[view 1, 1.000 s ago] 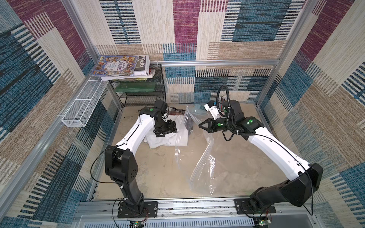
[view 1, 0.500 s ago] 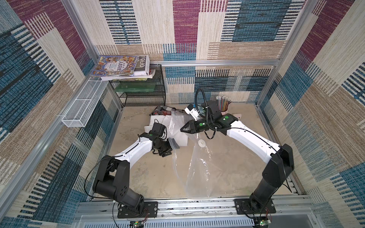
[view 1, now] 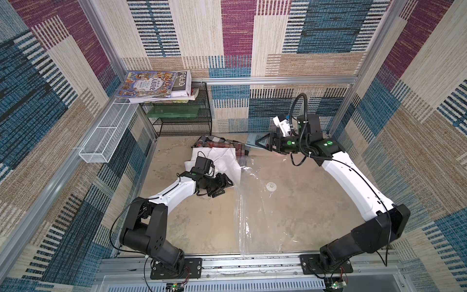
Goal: Take the shirt out of the vacuum bag
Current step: Place the vacuum bag at the center of the board, then adjust the vacuum bag at the center of the board.
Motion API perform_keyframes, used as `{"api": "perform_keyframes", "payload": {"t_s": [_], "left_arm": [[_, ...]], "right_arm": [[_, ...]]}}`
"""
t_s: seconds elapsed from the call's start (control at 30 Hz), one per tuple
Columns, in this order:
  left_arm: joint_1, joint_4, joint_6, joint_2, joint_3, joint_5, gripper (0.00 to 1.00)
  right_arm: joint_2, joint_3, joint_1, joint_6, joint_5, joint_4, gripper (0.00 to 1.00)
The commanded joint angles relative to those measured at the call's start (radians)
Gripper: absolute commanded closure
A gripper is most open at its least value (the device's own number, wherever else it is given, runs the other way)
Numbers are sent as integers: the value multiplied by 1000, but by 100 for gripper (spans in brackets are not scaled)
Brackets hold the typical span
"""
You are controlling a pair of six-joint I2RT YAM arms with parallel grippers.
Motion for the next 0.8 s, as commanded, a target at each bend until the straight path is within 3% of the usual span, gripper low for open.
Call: {"api": "perform_keyframes", "payload": {"t_s": [0.0, 0.1, 0.23, 0.3, 0.4, 0.67, 0.77], "left_arm": [[0, 42, -1, 13, 1, 39, 31], [1, 49, 0, 17, -1, 52, 32], [-4, 71, -6, 5, -7, 91, 35], [-10, 113, -27, -8, -25, 124, 38], [-30, 190, -63, -24, -39, 170, 40], [-154, 304, -105, -5, 1, 182, 45], [-169, 317, -125, -26, 5, 150, 48]], "right_arm": [[-99, -228, -62, 14, 158, -118, 4], [-172, -407, -81, 16, 233, -91, 3], [-171, -517, -81, 9, 332, -114, 0], [-147, -577, -73, 9, 336, -84, 5], [-90, -632, -33, 19, 296, 8, 20], [151, -458, 159, 41, 197, 132, 52], [196, -379, 215, 45, 167, 138, 55]]}}
